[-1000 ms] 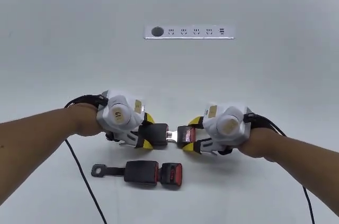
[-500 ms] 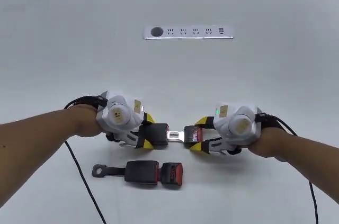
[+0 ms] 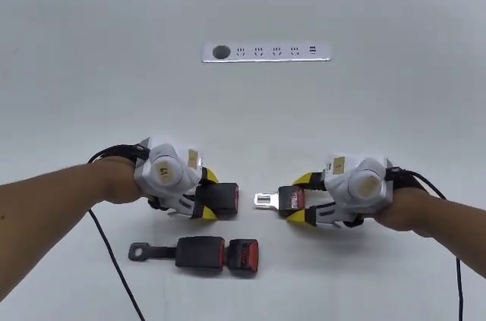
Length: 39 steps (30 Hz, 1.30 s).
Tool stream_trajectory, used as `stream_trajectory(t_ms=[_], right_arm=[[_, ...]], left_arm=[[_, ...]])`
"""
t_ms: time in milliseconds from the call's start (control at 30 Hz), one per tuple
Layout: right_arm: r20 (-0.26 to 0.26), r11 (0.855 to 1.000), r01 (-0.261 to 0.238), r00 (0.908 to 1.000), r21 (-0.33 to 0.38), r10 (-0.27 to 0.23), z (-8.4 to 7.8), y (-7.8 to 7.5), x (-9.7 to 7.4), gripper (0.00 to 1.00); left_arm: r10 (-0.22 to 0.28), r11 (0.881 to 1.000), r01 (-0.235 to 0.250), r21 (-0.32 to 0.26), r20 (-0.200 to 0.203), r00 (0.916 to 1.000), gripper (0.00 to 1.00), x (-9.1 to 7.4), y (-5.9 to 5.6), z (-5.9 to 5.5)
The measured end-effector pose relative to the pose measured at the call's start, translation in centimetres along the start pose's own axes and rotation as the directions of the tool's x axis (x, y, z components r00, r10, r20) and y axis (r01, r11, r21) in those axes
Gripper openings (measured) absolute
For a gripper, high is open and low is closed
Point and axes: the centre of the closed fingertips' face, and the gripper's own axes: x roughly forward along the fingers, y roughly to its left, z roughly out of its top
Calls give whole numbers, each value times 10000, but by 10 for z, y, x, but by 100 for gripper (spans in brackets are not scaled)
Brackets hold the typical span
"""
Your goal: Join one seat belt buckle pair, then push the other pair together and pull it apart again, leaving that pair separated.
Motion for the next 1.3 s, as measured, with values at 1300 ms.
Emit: stream_trajectory(t_ms=[1300], right_arm=[[-218, 9996, 233, 9995, 177, -230, -41, -10, -44, 34]], left_arm=[[12, 10000, -13, -75, -80, 10000, 35, 0, -1, 1]])
